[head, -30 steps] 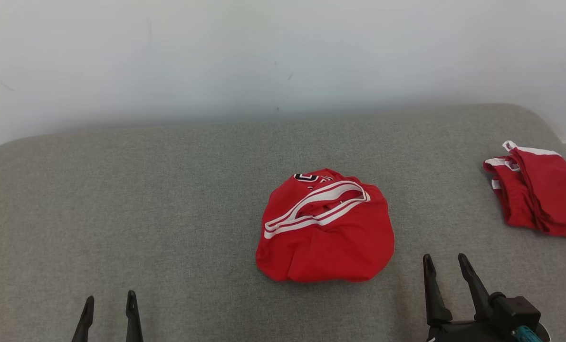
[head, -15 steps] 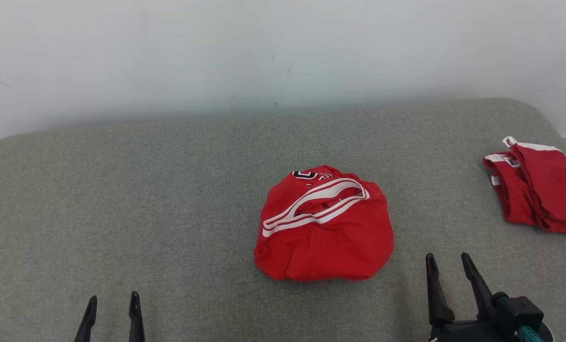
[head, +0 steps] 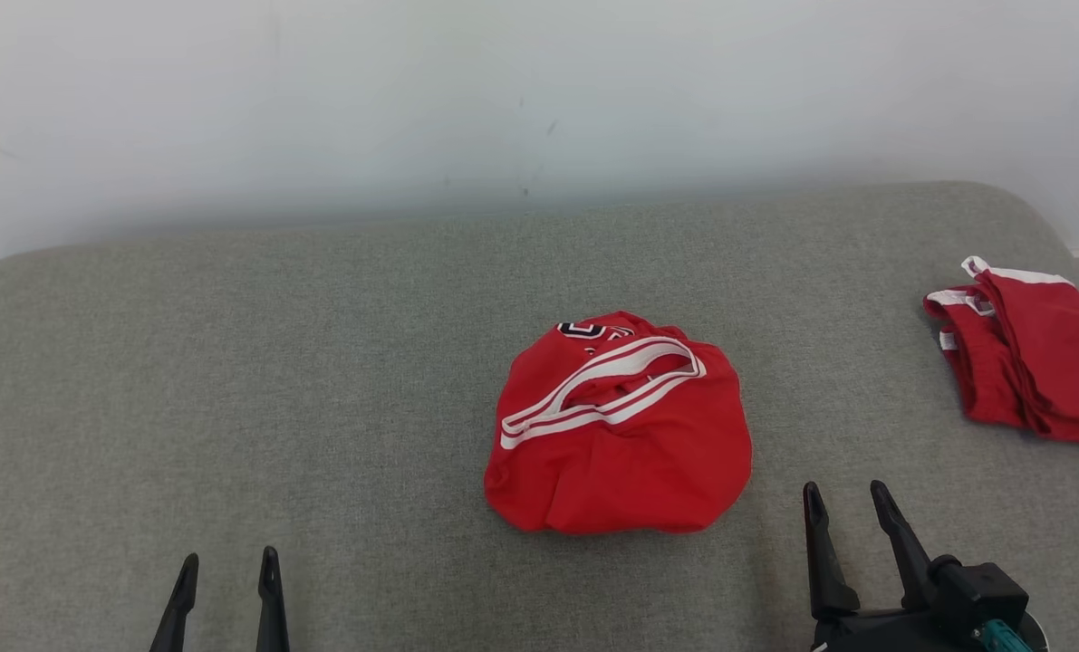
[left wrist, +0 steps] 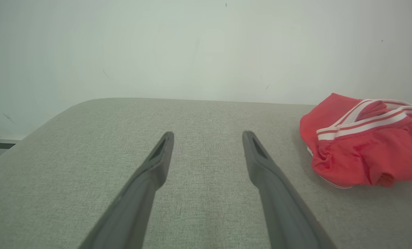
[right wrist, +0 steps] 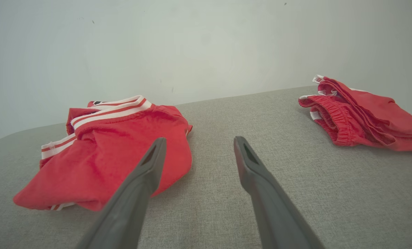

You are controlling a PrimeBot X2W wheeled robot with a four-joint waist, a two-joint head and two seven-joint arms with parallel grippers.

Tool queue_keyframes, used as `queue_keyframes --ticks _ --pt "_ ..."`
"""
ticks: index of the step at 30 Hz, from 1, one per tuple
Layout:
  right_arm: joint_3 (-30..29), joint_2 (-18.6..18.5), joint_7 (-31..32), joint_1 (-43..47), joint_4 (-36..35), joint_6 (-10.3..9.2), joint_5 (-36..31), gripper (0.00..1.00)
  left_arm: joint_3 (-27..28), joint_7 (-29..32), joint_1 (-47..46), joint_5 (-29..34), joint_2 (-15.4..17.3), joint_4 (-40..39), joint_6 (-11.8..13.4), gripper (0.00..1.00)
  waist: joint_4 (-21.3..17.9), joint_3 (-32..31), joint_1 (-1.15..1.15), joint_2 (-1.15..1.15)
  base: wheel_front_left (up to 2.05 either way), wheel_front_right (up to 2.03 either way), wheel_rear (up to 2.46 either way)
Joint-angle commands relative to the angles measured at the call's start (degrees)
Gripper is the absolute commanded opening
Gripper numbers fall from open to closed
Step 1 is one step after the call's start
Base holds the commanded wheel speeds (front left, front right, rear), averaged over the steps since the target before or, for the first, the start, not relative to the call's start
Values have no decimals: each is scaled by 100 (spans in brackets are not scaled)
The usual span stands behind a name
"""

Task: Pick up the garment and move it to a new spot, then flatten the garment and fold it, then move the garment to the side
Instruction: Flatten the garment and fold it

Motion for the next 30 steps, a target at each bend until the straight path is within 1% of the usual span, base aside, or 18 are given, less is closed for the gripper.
queue_keyframes --ticks 1,4,7,9,15,17,20,24,27,28,30 --pt "10 9 -2 -36 16 -14 21 100 -11 -19 -96 -17 -11 10 -31 100 -16 -4 0 0 0 0 0" --pt "31 9 -8 -56 35 -14 32 100 -100 -18 -144 -47 -13 56 -46 100 -89 -19 0 0 0 0 0" --pt "48 9 -15 -63 44 -14 48 100 -356 -13 -339 -199 16 345 -90 100 -204 -24 0 0 0 0 0" --pt "72 9 -20 -85 45 -14 57 100 -568 92 -627 -289 107 470 -120 100 -306 8 0 0 0 0 0" --pt "137 9 -48 -145 83 -14 128 100 -1394 856 -1764 -743 371 699 -126 100 -752 148 0 0 0 0 0" --pt "155 8 -55 -168 100 -14 152 100 -1680 1182 -2164 -890 414 816 -125 100 -929 192 0 0 0 0 0" --pt "205 12 -69 -204 126 -14 172 100 -1968 1624 -2731 -1137 440 1008 -126 100 -1215 265 0 0 0 0 0" --pt "223 10 -87 -240 165 -14 216 100 -2220 2221 -3317 -1415 379 1381 -127 100 -1573 348 0 0 0 0 0" --pt "262 11 -103 -276 207 -14 251 100 -2323 2675 -3619 -1506 340 1715 -118 100 -1825 408 0 0 0 0 0" --pt "262 11 -103 -276 207 -14 251 100 -2323 2675 -3619 -1506 340 1715 -118 100 -1825 408 0 0 0 0 0" --pt "291 12 -112 -301 228 -14 296 100 -2423 2910 -3775 -1494 335 1884 -119 100 -1972 440 0 0 0 0 0"
